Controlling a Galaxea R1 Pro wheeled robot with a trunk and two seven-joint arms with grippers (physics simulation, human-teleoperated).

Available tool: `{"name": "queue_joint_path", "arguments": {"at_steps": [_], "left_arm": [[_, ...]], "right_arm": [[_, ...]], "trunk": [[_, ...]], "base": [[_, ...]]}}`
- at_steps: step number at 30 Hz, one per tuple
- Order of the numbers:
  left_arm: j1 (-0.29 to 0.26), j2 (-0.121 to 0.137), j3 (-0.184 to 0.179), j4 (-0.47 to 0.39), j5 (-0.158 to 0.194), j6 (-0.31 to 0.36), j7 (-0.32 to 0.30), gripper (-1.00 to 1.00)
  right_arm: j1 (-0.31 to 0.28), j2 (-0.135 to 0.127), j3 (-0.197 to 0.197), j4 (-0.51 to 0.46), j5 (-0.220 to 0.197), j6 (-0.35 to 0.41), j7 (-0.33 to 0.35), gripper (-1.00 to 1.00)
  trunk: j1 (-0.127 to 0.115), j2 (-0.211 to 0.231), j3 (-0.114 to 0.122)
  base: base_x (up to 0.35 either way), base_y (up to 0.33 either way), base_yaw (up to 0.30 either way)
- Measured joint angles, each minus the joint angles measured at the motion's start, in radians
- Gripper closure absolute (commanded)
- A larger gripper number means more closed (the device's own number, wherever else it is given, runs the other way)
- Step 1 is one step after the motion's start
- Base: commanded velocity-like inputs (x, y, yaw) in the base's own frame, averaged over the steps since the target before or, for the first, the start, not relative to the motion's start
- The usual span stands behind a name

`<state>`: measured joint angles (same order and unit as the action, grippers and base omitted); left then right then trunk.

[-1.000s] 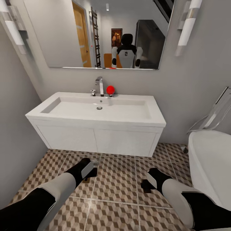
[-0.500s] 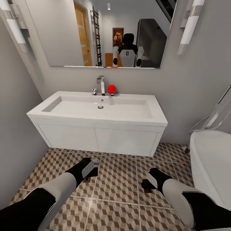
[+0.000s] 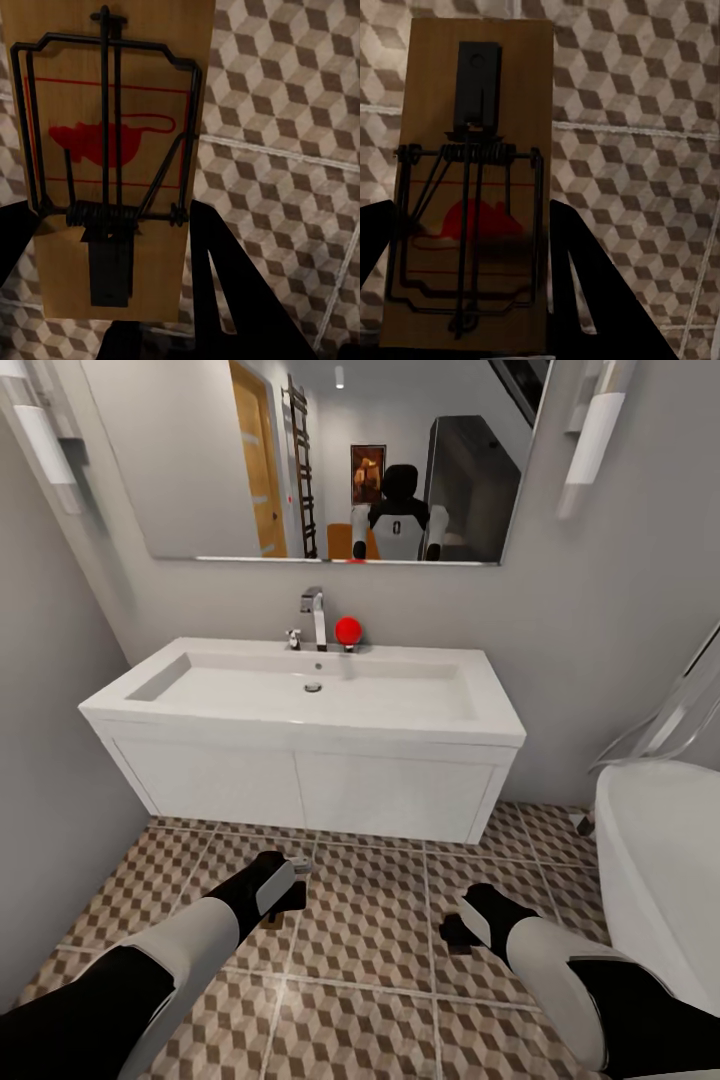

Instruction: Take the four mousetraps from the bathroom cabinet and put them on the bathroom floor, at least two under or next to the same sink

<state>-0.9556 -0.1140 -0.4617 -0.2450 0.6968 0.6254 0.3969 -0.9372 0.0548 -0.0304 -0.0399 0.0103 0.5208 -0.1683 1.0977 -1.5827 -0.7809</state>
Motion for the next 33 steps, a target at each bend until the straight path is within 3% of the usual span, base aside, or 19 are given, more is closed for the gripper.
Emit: {"name": "queue_joint_path", "arguments": {"at_steps": [3,7,10,33], "left_arm": [[0.0,-0.001,0.0,0.001,0.0,0.001,-0.001,1.0],[0.0,-0.001,0.0,0.001,0.0,0.001,-0.002,1.0],[0.0,-0.002,0.0,0.001,0.0,0.003,-0.003,1.0],[0.0,-0.009,0.0,0.003,0.0,0.003,-0.004,1.0]], "right_arm": [[0.0,0.0,-0.001,0.0,-0.001,-0.056,0.016,1.0],[0.0,0.0,-0.002,0.003,-0.001,-0.194,0.113,1.0],[0.0,0.001,-0.002,0.004,0.0,-0.236,0.14,1.0],[0.002,0.003,0.0,0.005,0.004,-0.257,0.161,1.0]], "trunk": [[0.011,-0.021,-0.009],[0.027,-0.049,-0.022],[0.038,-0.07,-0.031],[0.127,-0.231,-0.103]], "base": [[0.0,0.0,0.0],[0.0,0.0,0.0],[0.0,0.0,0.0],[0.0,0.0,0.0]]}}
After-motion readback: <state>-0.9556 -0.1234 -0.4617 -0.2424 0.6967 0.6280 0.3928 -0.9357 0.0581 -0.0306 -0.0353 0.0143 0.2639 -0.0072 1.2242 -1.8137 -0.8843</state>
